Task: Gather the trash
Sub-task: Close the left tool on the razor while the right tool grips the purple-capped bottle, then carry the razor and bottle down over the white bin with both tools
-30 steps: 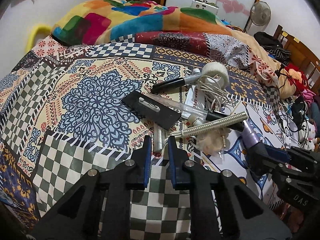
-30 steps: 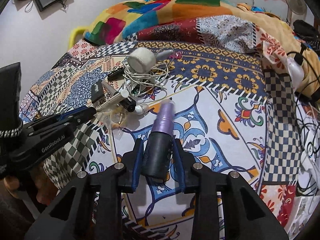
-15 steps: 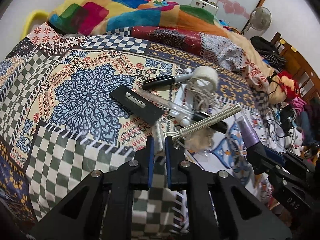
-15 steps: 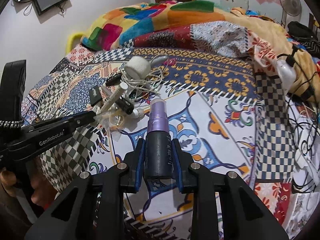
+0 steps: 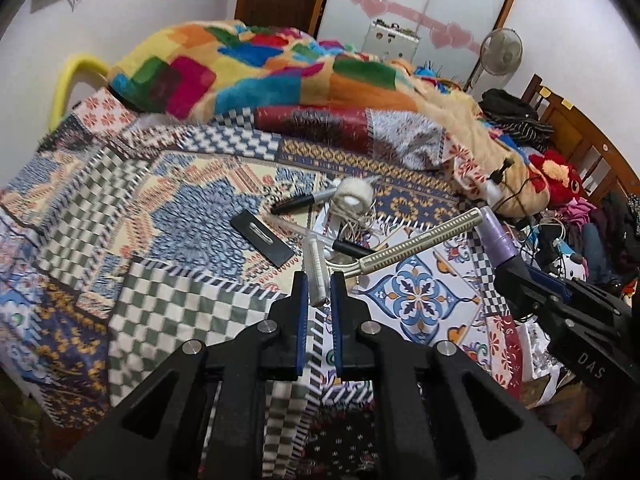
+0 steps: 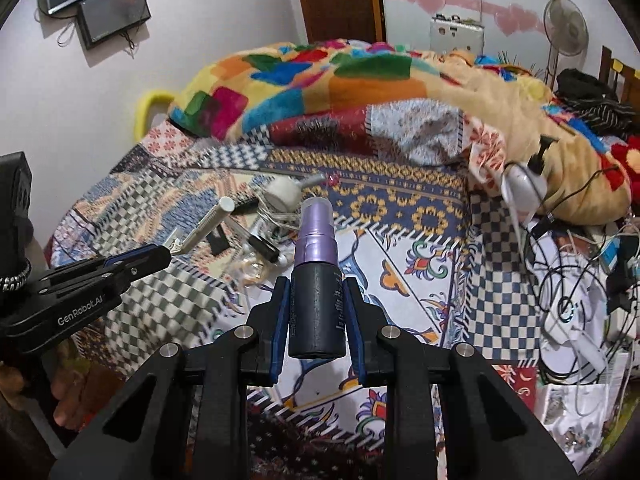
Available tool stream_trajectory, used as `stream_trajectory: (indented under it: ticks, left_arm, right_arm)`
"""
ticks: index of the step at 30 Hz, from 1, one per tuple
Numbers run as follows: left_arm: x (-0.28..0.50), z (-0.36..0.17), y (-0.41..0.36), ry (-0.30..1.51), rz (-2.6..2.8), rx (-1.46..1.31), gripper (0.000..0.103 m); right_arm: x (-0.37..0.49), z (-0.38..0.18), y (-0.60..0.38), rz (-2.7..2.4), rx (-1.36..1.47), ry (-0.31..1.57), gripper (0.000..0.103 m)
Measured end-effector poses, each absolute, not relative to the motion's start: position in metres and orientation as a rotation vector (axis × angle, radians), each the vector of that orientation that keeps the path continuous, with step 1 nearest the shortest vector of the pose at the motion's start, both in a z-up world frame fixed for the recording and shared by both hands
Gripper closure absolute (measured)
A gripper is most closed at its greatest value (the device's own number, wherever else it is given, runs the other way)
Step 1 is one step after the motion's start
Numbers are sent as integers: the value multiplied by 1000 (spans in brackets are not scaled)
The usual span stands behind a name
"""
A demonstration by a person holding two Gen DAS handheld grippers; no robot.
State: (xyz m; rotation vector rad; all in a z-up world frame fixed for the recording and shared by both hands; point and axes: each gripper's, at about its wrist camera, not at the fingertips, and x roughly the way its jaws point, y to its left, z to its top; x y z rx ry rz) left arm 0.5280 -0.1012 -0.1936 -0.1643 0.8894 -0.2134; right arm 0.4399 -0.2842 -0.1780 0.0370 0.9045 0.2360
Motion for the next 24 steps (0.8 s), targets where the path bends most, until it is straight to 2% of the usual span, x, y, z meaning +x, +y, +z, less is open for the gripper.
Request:
stream_trajectory:
  ticks: [11, 24]
  left_arm:
    - [454, -127, -61, 789, -132, -183, 94]
    - [348, -89, 14, 706, 13, -209, 94]
  right_arm:
    - [393, -110, -258, 293, 2, 788, 79]
    - [329, -66, -196, 427, -50, 713, 79]
